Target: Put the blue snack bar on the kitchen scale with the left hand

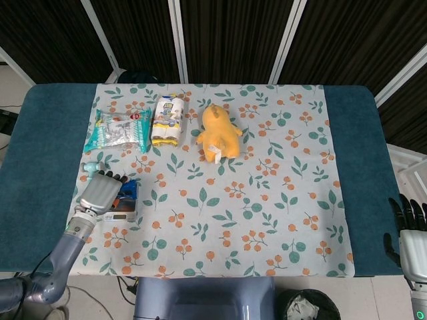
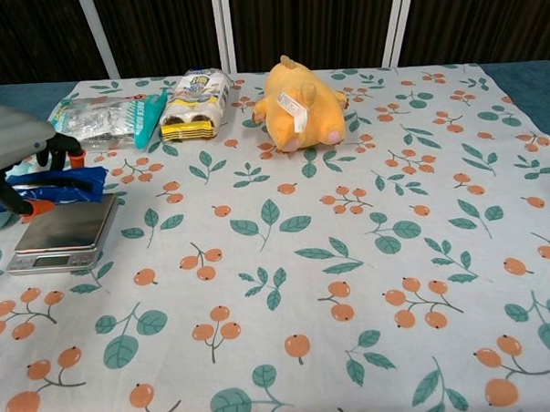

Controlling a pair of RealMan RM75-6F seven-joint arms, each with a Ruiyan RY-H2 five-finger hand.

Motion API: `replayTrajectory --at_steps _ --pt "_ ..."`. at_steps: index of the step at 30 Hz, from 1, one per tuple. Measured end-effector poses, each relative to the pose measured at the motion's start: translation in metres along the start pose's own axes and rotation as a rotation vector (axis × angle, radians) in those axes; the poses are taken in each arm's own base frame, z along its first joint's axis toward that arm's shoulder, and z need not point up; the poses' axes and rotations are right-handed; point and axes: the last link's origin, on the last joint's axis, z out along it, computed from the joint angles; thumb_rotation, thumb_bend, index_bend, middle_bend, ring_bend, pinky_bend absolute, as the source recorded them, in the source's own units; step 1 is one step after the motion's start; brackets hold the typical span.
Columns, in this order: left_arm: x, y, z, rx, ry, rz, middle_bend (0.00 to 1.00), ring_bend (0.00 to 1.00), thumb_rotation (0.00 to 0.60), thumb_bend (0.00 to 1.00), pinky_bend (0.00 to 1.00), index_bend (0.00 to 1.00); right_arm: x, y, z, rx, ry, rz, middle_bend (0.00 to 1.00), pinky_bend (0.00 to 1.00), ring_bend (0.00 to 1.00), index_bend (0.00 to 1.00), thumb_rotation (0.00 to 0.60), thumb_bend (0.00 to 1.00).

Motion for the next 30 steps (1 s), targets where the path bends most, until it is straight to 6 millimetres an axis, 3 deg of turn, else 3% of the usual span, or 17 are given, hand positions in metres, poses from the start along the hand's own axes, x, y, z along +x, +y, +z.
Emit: replayTrajectory --at_steps 5,10,15,21,25,30 --pt "-0.01 -0.015 -0.003 -0.003 -0.009 -0.006 0.46 0.34 0.6 0.31 0.41 0.37 -0.001 0.0 0.0 0.001 -0.004 -0.002 0.03 0.0 0.01 0.06 0.6 0.56" --pt "-0.013 -0.016 0.0 -0.03 -0.009 -0.001 0.41 0.28 0.6 0.27 0.38 0.34 0.0 0.001 0.0 -0.006 0.004 -0.002 0.03 0.0 0.0 0.06 0.6 0.56" --pt "-0.015 -0.015 0.001 -0.036 -0.026 0.021 0.33 0.21 0.6 0.22 0.31 0.28 0.001 0.002 0.0 -0.009 0.004 -0.004 0.03 0.0 0.0 0.06 0.6 0.55" --pt "-0.014 -0.013 0.002 -0.033 -0.042 0.038 0.16 0.05 0.6 0.17 0.18 0.19 0.002 0.003 0.001 -0.015 0.011 -0.003 0.03 0.0 0.0 0.06 0.6 0.56" --pt "-0.01 -0.01 0.001 -0.031 -0.043 0.034 0.11 0.02 0.6 0.17 0.17 0.17 0.002 0.003 0.001 -0.018 0.012 -0.003 0.03 0.0 0.01 0.06 0.6 0.55" --pt "0.014 -0.008 -0.008 -0.011 0.035 -0.014 0.09 0.01 0.6 0.17 0.17 0.13 0.002 0.003 0.0 -0.016 0.009 -0.003 0.03 0.0 0.01 0.06 0.6 0.55"
